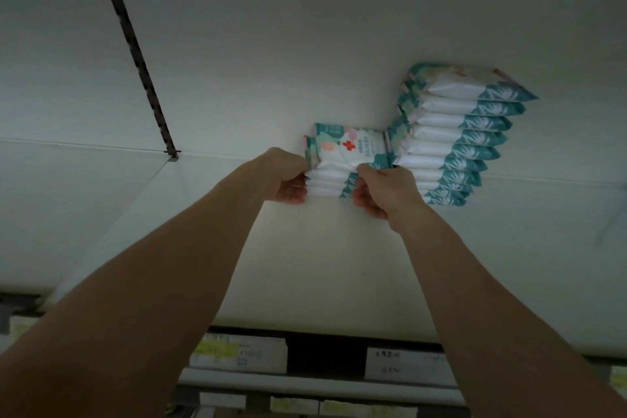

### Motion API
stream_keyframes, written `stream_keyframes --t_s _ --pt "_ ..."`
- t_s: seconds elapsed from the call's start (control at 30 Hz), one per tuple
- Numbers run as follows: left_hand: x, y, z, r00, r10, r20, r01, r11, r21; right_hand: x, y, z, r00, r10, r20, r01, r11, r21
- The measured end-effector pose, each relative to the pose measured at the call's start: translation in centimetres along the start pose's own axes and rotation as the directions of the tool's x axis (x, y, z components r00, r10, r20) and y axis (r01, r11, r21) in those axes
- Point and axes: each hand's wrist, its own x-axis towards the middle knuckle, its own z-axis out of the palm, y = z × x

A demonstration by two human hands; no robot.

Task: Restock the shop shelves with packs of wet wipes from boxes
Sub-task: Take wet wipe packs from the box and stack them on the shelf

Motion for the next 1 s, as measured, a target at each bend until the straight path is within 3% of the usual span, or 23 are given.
stream_keyframes --t_s 0.2,0.47,0.67,0.87,1.0 --pt "0.6 -0.1 -1.0 0.99 -0.102 0.092 0.095 0.992 0.081 -0.1 -0.1 0.3 1.0 -0.003 -0.003 0.003 1.0 0.012" --pt "0.9 0.2 -1.5 0.98 -0.083 0.182 0.069 0.994 0.08 -0.1 0.0 0.4 1.0 -0.008 -0.01 0.008 1.0 0.021" --pt "1.6 0.7 -0.3 0.998 0.061 0.006 -0.061 0.993 0.098 0.0 -0.2 0.6 1.0 -0.003 -0.014 0.003 1.0 0.024" --pt "1.4 -0.2 0.4 0.999 0.047 0.011 -0.047 0.999 -0.009 0.0 -0.3 0.5 0.999 -0.018 -0.028 0.019 0.999 0.043" --pt "1.2 0.5 0.1 0.988 0.106 -0.11 -0.096 0.991 0.096 -0.1 -0.2 0.5 0.999 -0.017 -0.03 0.019 0.999 0.039"
